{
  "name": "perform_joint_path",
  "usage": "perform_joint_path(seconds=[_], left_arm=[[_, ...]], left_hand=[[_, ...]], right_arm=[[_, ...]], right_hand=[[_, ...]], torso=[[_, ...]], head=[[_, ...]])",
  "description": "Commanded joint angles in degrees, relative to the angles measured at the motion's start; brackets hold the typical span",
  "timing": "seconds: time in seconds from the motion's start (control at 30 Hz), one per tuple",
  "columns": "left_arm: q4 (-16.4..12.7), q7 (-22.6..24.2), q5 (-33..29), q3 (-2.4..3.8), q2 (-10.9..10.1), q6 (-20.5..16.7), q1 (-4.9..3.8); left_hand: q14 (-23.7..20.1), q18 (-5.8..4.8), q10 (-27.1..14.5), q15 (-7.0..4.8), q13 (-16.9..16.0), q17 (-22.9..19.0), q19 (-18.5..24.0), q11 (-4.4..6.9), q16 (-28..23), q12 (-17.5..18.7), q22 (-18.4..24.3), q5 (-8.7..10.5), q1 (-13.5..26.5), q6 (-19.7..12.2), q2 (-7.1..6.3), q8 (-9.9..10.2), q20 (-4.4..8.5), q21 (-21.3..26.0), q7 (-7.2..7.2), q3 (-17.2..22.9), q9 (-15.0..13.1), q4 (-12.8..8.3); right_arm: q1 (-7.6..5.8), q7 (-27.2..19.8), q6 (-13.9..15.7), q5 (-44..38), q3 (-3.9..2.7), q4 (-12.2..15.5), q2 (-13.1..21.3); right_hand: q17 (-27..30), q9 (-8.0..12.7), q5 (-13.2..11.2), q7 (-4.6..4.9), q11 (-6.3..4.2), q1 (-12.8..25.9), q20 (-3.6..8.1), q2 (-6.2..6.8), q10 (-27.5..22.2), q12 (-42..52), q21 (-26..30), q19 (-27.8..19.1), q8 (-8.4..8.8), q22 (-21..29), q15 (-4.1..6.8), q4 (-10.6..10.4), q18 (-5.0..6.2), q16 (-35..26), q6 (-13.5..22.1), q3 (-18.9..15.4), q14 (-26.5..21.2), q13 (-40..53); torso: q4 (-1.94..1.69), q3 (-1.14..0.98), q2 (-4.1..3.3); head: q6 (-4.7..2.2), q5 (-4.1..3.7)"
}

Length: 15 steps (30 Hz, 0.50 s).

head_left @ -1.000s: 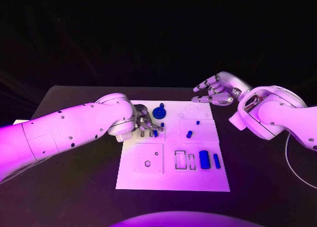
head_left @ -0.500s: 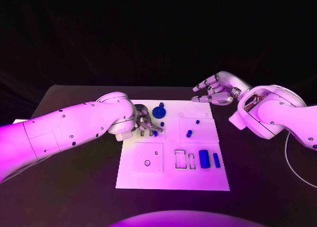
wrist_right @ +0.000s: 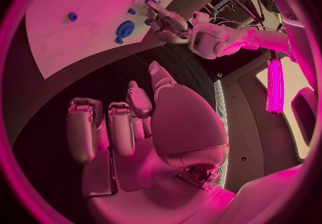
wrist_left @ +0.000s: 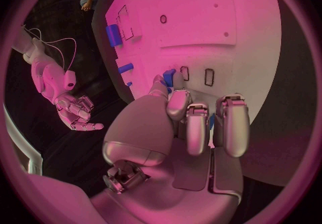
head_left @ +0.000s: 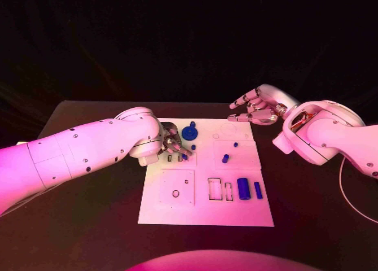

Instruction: Assemble the parts on the task board

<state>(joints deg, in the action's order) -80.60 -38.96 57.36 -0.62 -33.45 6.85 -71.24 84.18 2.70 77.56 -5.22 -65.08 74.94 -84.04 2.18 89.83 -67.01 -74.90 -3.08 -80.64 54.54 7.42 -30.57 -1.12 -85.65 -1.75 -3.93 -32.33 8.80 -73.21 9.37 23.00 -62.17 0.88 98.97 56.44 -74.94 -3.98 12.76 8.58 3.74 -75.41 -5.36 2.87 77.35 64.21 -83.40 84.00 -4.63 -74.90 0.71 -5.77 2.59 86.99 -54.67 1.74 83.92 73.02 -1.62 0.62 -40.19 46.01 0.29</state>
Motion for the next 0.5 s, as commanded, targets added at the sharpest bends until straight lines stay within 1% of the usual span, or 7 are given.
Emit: perform_joint_path(seconds=[0.03, 0.1, 0.2, 0.23, 0.33, 0.4, 0.5], left_arm=[[-0.2, 0.8, -1.0, -0.19, -0.2, -1.2, 0.2], [-0.4, 1.0, -1.8, -0.18, -0.5, -1.6, 0.2], [-0.8, 1.1, -2.9, -0.17, -1.0, -2.2, 0.2], [-1.0, 1.1, -3.2, -0.17, -1.2, -2.3, 0.2], [-1.5, 0.9, -3.6, -0.16, -1.9, -2.6, 0.18], [-1.8, 0.7, -3.5, -0.16, -2.2, -2.8, 0.15], [-2.1, 0.6, -2.8, -0.15, -2.8, -3.2, 0.06]], left_hand=[[5.8, -0.89, -0.6, -0.22, 0.6, 15.1, -2.1, -0.02, 0.2, 1.0, -7.0, -0.22, -5.4, -0.7, 2.2, 0.4, 0.28, 0.1, -0.22, 3.8, -0.4, -1.9], [5.8, -0.85, -0.6, 0.07, 1.1, 15.1, -2.0, -0.41, 0.2, 1.6, -7.1, -0.03, -3.8, -0.9, -0.41, 0.5, -0.03, 0.1, -0.91, 9.7, -1.2, -1.4], [5.8, -0.84, -0.5, 0.27, 1.3, 15.1, -2.0, -0.23, 0.2, 1.8, -7.1, -0.25, -2.4, -0.8, -2.75, 0.3, -0.17, 0.2, -0.58, 15.5, -2.0, -1.2], [5.8, -0.84, -0.4, 0.39, 1.4, 15.1, -2.0, 0.03, 0.2, 1.9, -7.1, -0.35, -0.3, -1.0, -5.33, 0.2, -0.2, 0.2, -0.86, 21.0, -2.7, -0.8], [5.8, -0.79, -0.4, 0.46, 1.6, 15.1, -1.9, -0.27, 0.2, 2.1, -7.1, -0.11, 2.7, -1.0, -8.55, -0.4, -0.18, 0.4, -0.56, 28.5, -4.1, -0.9], [5.8, -0.81, -0.5, 0.33, 2.1, 15.1, -1.9, -0.12, 0.2, 2.4, -7.2, -0.2, 4.9, -1.1, -10.24, -1.1, -0.29, 0.4, -0.8, 33.0, -5.1, -1.2], [5.8, -0.8, -0.4, 0.25, 2.1, 15.1, -1.9, -0.36, 0.2, 2.5, -7.2, -0.01, 5.8, -1.1, -10.77, -1.4, -0.29, 0.5, -0.61, 34.8, -5.6, -1.4]], right_arm=[[0.03, -0.1, -1.2, -0.2, 0.01, -0.1, -0.1], [0.06, -0.1, -1.3, -0.2, 0.02, -0.2, -0.2], [0.09, 0.0, -1.7, -0.1, 0.04, -0.4, -0.4], [0.1, 0.1, -1.8, -0.1, 0.05, -0.5, -0.4], [0.13, 0.2, -2.0, 0.0, 0.07, -0.7, -0.6], [0.14, 0.2, -2.1, 0.0, 0.09, -0.7, -0.6], [0.16, 0.2, -2.1, 0.1, 0.1, -0.8, -0.7]], right_hand=[[-10.4, -0.1, 0.1, -0.08, -0.29, 0.4, 0.25, -0.16, 0.0, 0.2, 0.3, -0.1, -0.18, -1.7, 0.16, -0.1, 0.3, -0.2, -0.4, -0.3, 4.9, 0.0], [-10.4, -0.1, 0.1, -0.08, -0.29, 0.4, 0.25, -0.16, 0.0, 0.2, 0.3, -0.1, -0.18, -1.7, 0.16, -0.1, 0.3, -0.2, -0.4, -0.3, 4.9, 0.0], [-10.3, -0.1, 0.2, -0.1, -0.31, 0.4, 0.27, -0.2, 0.0, 0.2, 0.3, -0.1, -0.19, -1.6, 0.17, -0.1, 0.32, -0.3, -0.5, -0.4, 4.9, 0.0], [-10.3, -0.1, 0.2, -0.1, -0.31, 0.4, 0.27, -0.2, 0.0, 0.2, 0.3, -0.1, -0.19, -1.6, 0.17, -0.1, 0.32, -0.3, -0.5, -0.4, 4.9, 0.0], [-10.1, -0.1, 0.2, -0.1, -0.31, 0.5, 0.28, -0.22, -0.1, -0.1, 0.4, -0.2, -0.19, -1.3, 0.18, -0.2, 0.37, -0.4, -0.5, -0.5, 4.9, -0.2], [-10.1, -0.1, 0.2, -0.1, -0.3, 0.6, 0.29, -0.26, -0.2, -0.1, 0.5, -0.3, -0.18, -1.3, 0.19, -0.3, 0.39, -0.4, -0.5, -0.5, 4.9, -0.3], [-10.1, -0.1, 0.2, -0.1, -0.31, 0.7, 0.29, -0.29, -0.2, -0.2, 0.5, -0.3, -0.18, -1.2, 0.19, -0.3, 0.4, -0.5, -0.5, -0.6, 4.9, -0.3]], torso=[[0.01, -0.03, -0.01], [0.0, -0.04, 0.0], [-0.02, -0.09, -0.01], [-0.03, -0.09, -0.01], [-0.03, -0.11, 0.01], [-0.06, -0.12, 0.02], [-0.09, -0.13, 0.04]], head=[[0.07, -0.05], [0.17, -0.07], [0.22, -0.08], [0.17, 0.08], [0.13, 0.19], [0.16, 0.25], [0.2, 0.19]])
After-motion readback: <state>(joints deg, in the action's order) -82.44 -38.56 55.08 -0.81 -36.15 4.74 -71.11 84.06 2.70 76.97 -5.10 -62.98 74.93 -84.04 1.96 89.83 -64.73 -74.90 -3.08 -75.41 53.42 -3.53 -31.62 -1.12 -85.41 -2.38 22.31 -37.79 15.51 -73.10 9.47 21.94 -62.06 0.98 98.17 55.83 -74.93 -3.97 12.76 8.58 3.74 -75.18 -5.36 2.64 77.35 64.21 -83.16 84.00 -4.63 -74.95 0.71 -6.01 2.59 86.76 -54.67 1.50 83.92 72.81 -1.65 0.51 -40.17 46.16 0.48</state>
